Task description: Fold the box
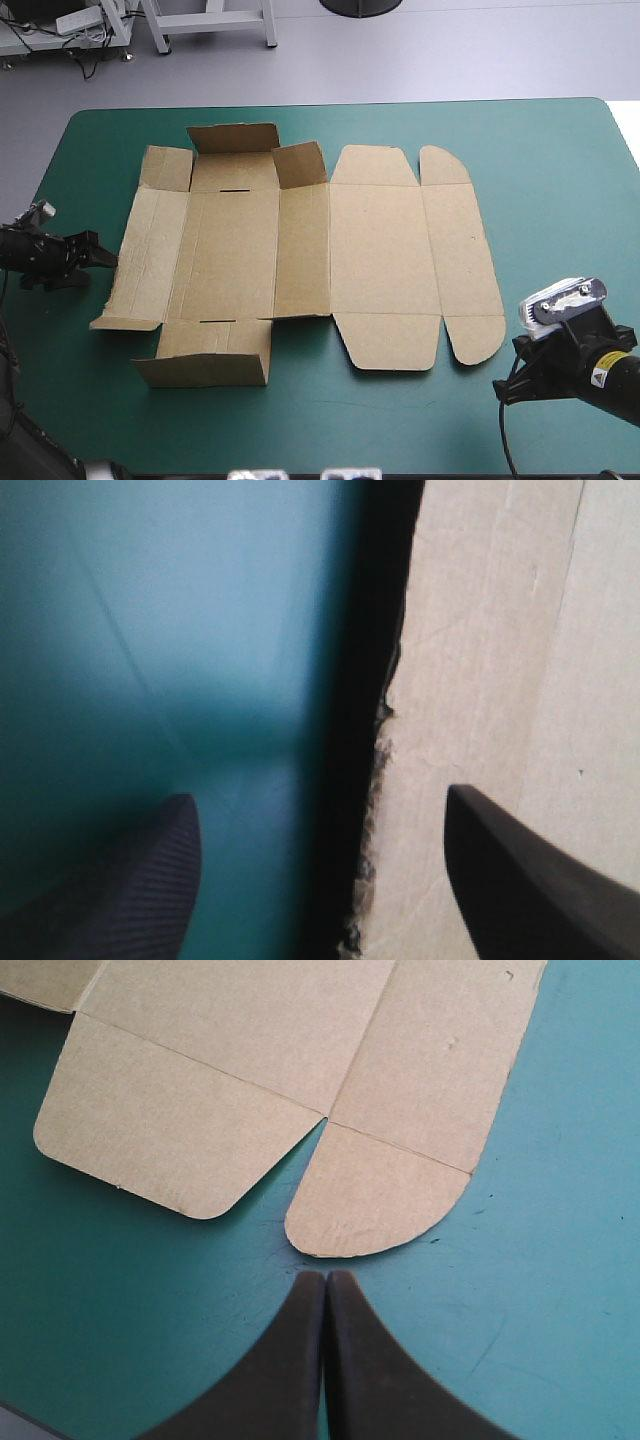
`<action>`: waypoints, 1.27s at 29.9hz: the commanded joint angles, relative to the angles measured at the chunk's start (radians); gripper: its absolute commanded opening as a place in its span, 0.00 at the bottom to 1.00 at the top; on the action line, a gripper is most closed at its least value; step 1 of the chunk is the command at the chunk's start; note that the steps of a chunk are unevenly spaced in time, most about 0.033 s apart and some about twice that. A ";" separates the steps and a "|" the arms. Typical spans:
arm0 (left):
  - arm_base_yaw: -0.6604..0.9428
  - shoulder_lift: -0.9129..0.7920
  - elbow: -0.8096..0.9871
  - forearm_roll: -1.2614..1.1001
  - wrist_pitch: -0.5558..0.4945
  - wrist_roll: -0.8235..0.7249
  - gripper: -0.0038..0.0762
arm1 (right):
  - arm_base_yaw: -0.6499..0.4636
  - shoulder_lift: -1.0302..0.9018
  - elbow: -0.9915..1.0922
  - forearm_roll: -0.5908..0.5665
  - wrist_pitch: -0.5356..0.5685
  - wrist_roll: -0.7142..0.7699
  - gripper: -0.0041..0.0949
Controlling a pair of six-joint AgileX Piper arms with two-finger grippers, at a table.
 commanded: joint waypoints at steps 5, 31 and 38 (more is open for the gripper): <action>-0.073 -0.041 -0.031 -0.059 0.092 -0.012 0.66 | 0.001 0.001 -0.024 0.005 -0.079 -0.004 0.02; -0.314 -0.043 -0.031 -0.142 0.092 -0.065 0.65 | 0.001 0.001 -0.024 0.005 -0.107 -0.004 0.02; -0.343 -0.043 -0.031 -0.104 0.092 -0.083 0.50 | 0.001 0.001 -0.024 0.005 -0.107 -0.004 0.02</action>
